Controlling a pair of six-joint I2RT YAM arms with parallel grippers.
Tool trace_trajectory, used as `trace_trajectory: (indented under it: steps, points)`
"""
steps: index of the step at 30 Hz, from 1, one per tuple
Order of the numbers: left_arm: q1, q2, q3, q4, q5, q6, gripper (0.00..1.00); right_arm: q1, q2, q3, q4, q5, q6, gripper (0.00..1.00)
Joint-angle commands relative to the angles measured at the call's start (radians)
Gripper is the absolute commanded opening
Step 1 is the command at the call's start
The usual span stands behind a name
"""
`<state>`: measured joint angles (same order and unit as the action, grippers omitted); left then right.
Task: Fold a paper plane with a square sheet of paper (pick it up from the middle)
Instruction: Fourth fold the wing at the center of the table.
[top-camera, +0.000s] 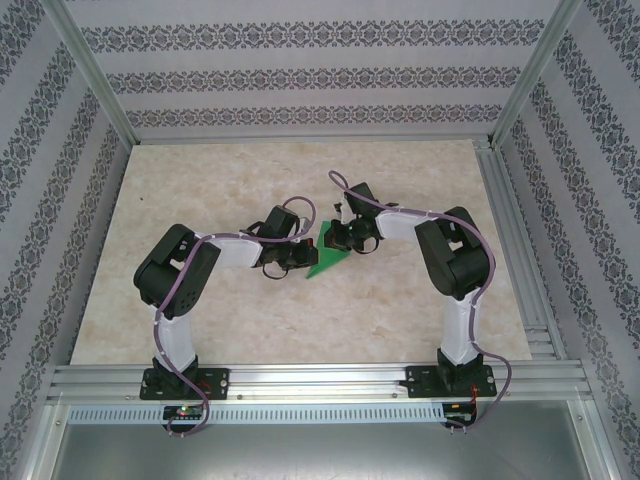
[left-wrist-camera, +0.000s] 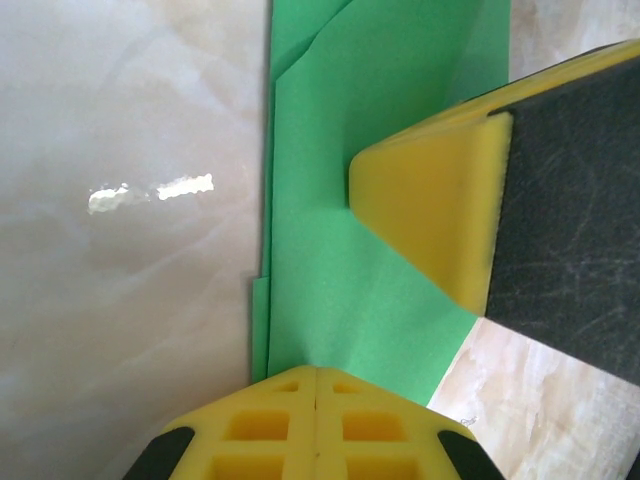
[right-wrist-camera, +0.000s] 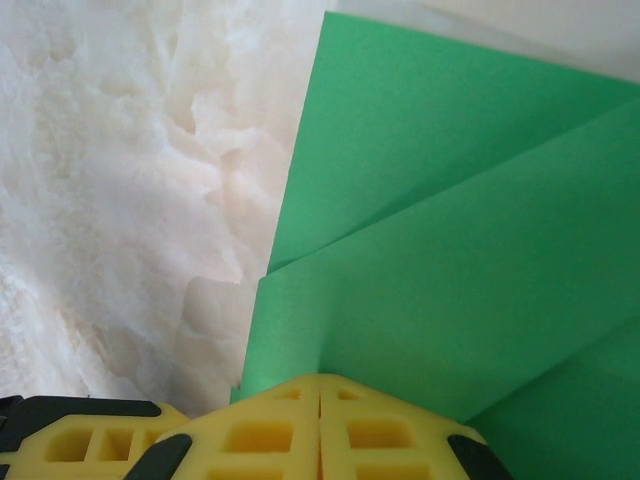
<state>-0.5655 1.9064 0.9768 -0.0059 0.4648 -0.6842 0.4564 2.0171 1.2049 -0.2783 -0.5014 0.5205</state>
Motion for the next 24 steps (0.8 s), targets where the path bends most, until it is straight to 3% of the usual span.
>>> trace_trajectory:
  steps: [1,10,17,24]
  points:
    - [-0.005,0.052,-0.021,-0.146,-0.056,0.03,0.02,-0.039,0.008,0.04,0.005,0.047,-0.026,0.08]
    - [-0.005,0.056,-0.021,-0.143,-0.051,0.029,0.02,-0.073,0.086,0.067,0.014,0.06,-0.029,0.08]
    - [-0.005,0.057,-0.02,-0.148,-0.052,0.03,0.02,-0.088,0.02,0.088,-0.001,0.08,-0.038,0.08]
    - [-0.007,0.056,-0.022,-0.146,-0.05,0.029,0.02,-0.125,0.07,0.092,0.004,0.094,-0.033,0.08]
